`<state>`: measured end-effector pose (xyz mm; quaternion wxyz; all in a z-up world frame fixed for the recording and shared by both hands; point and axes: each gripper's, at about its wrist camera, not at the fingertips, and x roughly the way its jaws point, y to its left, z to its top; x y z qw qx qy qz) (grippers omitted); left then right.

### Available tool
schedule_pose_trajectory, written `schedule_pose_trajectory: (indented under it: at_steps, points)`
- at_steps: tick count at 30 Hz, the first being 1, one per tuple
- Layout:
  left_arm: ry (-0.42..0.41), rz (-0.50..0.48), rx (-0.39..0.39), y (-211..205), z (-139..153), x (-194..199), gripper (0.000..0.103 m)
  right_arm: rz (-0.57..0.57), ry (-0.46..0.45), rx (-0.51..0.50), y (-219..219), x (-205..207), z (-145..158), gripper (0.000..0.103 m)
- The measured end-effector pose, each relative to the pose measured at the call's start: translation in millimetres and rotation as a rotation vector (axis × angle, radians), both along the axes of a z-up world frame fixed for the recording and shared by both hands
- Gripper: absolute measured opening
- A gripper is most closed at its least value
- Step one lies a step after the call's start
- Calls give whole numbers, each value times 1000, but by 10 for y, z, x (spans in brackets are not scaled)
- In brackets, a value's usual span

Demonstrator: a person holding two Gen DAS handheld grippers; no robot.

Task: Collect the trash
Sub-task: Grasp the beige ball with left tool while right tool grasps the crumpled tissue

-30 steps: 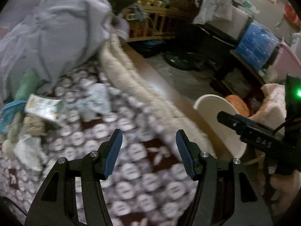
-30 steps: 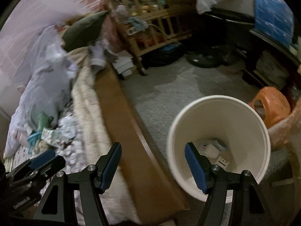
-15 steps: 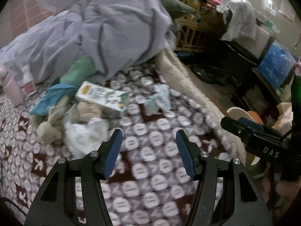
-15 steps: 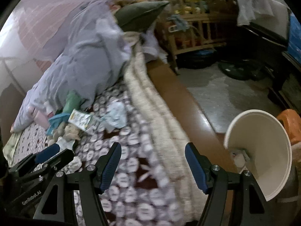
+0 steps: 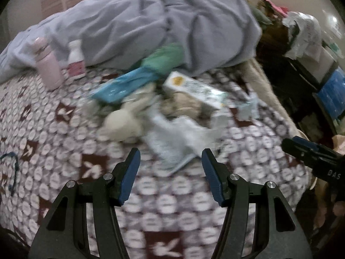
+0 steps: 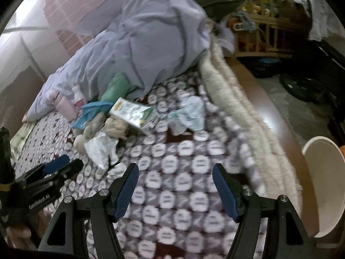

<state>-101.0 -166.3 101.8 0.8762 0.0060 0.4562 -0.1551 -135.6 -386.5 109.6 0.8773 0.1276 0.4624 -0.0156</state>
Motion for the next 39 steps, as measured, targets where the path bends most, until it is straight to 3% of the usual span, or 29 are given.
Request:
schedule_pose_trajectory:
  at_steps: [9, 13, 17, 19, 20, 21, 28, 32, 33, 36, 39]
  points:
    - [53, 90, -52, 628, -131, 218, 58, 119, 39, 33, 432, 274, -185, 68]
    - [61, 108, -75, 750, -154, 307, 58, 190, 57, 13, 682, 436, -298, 68]
    - [79, 100, -95, 755, -178, 395, 58, 244, 82, 63, 848, 644, -518, 68]
    - [82, 90, -96, 728, -193, 455, 59, 242, 86, 74, 862, 720, -624, 50]
    - [82, 83, -96, 707, -199, 494, 59, 248, 94, 83, 859, 735, -658, 33]
    - [81, 75, -98, 680, -205, 544, 60, 248, 100, 86, 848, 731, -670, 29]
    - [78, 39, -107, 503, -261, 910, 61, 210, 14, 113, 561, 523, -361, 26]
    - [118, 37, -100, 406, -419, 1111, 61, 187, -5, 117, 444, 457, -252, 26]
    - [123, 38, -95, 395, -459, 1143, 60, 178, -6, 116, 414, 444, -245, 26]
    - [138, 59, -83, 442, -516, 1181, 41, 164, -4, 119, 379, 428, -250, 26]
    - [166, 72, -151, 627, -467, 1100, 37, 168, -11, 120, 397, 407, -230, 26]
